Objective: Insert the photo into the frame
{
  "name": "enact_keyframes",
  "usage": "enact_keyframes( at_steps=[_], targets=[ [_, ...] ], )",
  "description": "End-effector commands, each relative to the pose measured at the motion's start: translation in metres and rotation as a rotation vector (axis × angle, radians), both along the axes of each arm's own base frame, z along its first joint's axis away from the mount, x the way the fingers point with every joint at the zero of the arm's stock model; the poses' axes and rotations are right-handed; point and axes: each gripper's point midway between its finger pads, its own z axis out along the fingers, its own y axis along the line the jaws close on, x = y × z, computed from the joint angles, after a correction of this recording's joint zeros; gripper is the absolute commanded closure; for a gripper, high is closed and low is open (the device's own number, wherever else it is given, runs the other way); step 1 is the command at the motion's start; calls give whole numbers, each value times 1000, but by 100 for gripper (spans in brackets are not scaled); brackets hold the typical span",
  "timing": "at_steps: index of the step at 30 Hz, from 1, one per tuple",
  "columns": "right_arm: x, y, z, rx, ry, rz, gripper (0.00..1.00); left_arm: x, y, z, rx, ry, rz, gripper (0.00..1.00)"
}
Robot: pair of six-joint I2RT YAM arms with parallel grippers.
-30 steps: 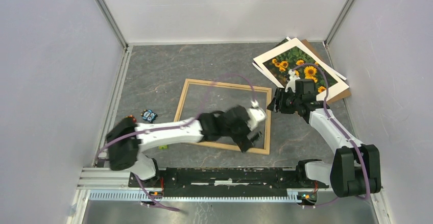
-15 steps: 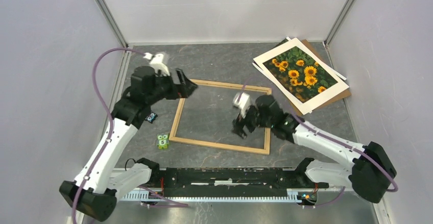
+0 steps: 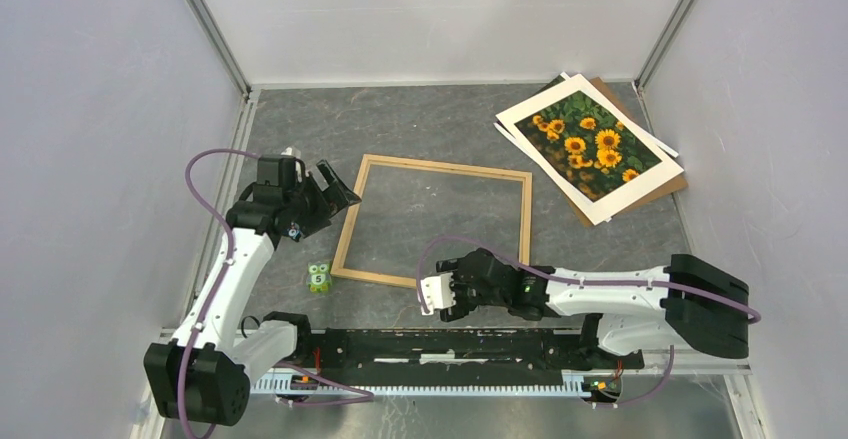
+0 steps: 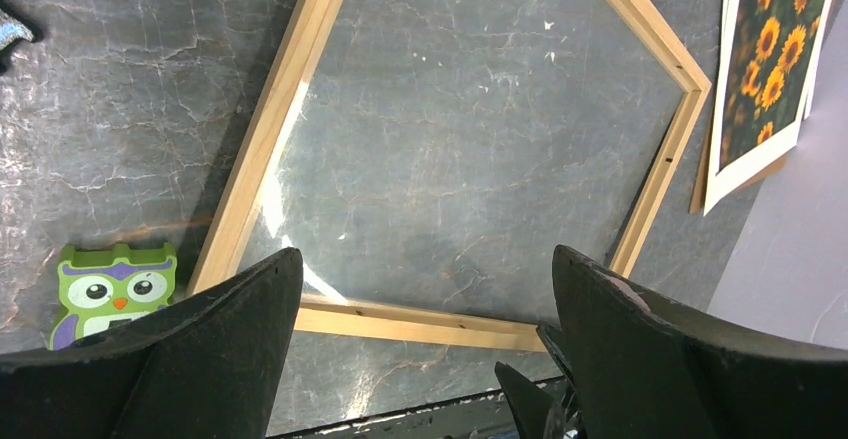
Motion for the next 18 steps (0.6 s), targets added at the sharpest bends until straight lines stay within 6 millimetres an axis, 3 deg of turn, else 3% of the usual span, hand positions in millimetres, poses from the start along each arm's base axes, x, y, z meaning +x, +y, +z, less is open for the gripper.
enact_keyframes(
  at_steps=[1, 13, 18],
  targets=[
    [4, 12, 1, 47, -41, 17, 29, 0, -6, 16, -59, -59, 15, 0],
    [2, 7, -22, 13, 4, -18, 41, -1, -5, 24, -43, -84, -5, 0],
    [4, 6, -25, 3, 7, -34, 59, -2, -5, 26, -44, -84, -9, 0]
  ],
)
